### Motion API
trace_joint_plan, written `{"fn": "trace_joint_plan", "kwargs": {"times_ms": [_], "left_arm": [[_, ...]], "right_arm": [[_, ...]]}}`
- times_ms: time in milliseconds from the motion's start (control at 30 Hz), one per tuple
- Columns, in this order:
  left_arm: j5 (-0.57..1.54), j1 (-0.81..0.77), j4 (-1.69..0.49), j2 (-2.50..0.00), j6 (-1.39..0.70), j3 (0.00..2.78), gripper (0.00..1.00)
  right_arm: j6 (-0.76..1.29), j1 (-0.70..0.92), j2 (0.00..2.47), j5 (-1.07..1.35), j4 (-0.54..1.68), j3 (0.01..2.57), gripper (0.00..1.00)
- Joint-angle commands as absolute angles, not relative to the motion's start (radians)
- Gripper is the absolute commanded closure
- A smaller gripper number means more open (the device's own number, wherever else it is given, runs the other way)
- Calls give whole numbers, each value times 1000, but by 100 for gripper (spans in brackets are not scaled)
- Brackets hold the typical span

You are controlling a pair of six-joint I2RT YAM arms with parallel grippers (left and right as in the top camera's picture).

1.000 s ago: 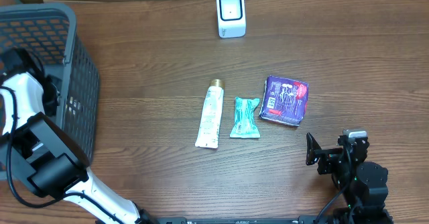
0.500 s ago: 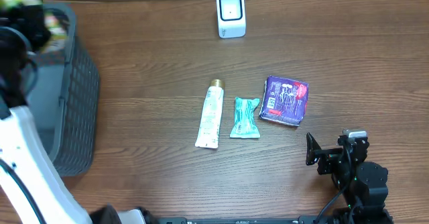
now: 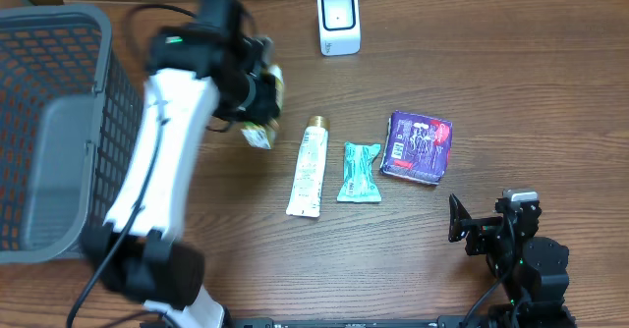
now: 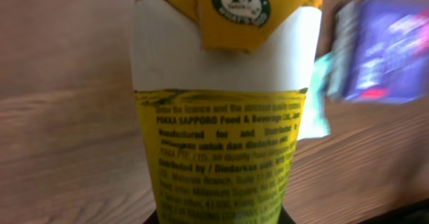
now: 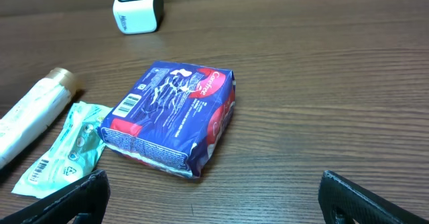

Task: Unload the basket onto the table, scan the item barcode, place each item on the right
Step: 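Place the green tea carton left of the white tube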

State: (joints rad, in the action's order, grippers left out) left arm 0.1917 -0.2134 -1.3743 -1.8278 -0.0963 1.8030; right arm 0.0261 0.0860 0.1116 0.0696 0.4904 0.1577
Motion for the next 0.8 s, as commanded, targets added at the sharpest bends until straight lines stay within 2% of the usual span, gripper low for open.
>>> {"fn": "trace_joint_plan", "kwargs": {"times_ms": [0,267,300,367,433,500,633,767], "left_arm": [[45,-250,-1371,-1932,-121,1737,96],[-3,-290,-1324,-2118,-139,1683,92],[-1,-295,-1322,-2136,-139,1683,86],[-1,-301,-1322,-2147,-138,1683,62],[-1,-305,-1323,-2146,-138,1683,46],[18,-305,-1344,-2143,-138,1696,39],[34,-305,-1416,-2089,-134,1778,39],[34,-305,-1421,-1886,-135,1871,39]], "right_arm": [[25,91,107,60,485,178,0],[25,91,107,60,485,178,0],[25,91,107,60,485,178,0],[25,91,107,60,485,178,0],[25,91,107,60,485,178,0],[25,91,107,60,485,178,0],[25,91,107,60,485,178,0],[25,91,107,60,485,178,0]]}}
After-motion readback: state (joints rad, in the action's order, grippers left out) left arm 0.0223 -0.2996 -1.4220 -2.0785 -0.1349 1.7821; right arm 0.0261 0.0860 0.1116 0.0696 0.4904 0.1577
